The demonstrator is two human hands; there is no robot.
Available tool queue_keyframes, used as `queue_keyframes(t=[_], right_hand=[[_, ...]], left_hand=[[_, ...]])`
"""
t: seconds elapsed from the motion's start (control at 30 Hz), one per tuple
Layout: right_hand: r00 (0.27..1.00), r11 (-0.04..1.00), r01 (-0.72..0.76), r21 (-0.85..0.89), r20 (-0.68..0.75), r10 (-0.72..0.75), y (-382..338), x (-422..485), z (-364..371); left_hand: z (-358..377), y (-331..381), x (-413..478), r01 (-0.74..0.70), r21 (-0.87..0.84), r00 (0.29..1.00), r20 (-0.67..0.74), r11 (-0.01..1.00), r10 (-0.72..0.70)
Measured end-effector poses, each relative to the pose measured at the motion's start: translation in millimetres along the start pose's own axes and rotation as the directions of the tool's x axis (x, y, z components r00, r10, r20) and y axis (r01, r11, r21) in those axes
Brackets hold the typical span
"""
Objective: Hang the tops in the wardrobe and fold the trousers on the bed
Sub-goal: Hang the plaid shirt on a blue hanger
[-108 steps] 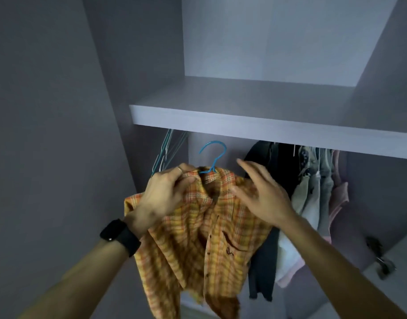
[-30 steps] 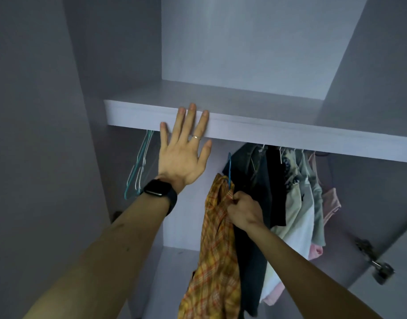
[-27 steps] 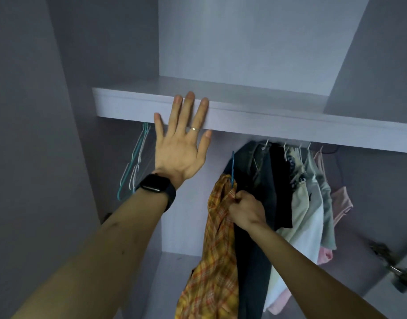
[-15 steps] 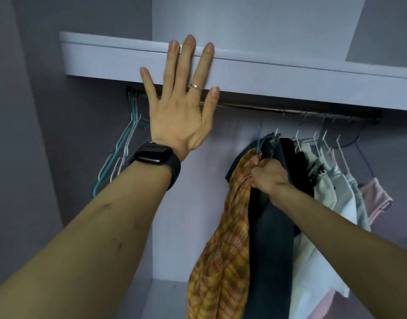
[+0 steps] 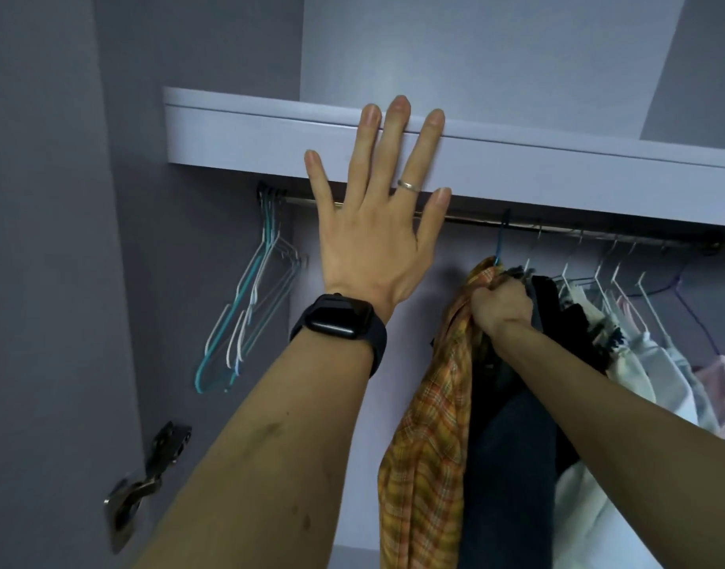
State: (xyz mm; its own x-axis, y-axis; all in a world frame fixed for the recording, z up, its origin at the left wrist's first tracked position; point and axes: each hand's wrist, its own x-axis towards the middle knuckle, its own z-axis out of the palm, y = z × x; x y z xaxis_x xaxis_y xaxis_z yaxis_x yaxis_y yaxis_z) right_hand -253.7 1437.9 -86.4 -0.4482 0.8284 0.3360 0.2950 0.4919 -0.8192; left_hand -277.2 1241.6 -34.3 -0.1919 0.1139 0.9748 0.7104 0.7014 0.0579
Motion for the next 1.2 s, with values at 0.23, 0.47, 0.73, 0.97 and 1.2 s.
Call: queue_keyframes(t=[0.23, 0.47, 0.73, 0.97, 1.2], right_hand=[[0.997, 0.993, 0.068, -0.099, -0.033, -0.071, -21.1, 12.9, -11.1], [0.981, 0.981, -0.001, -0.191, 0.192, 0.038, 12.7, 18.1, -6.6], [0.889, 0.99, 0.112, -0.081, 0.454, -0.064, 39.7, -32.5, -5.6], [0.818, 0.991, 0.068, -0.112, 0.575, 0.009, 43.4, -32.7, -28.9], [0.716, 0.991, -0.071, -0.117, 0.685, 0.132, 48.6, -77.8, -88.9]], left_hand=[[1.8, -1.5, 1.9, -0.004, 0.006, 1.0, -0.017, 1.0, 0.004], [2.6, -1.2, 0.4, 0.006, 0.01, 1.0, -0.026, 1.0, -0.006], [-3.8, -1.1, -1.9, 0.015, 0.012, 1.0, 0.027, 1.0, -0.016], [-18.1, -0.5, -0.4, 0.012, 0.029, 0.986, 0.167, 1.0, -0.017], [-48.7, 20.3, 10.6, 0.09, 0.055, 0.913, 0.395, 0.994, -0.105]])
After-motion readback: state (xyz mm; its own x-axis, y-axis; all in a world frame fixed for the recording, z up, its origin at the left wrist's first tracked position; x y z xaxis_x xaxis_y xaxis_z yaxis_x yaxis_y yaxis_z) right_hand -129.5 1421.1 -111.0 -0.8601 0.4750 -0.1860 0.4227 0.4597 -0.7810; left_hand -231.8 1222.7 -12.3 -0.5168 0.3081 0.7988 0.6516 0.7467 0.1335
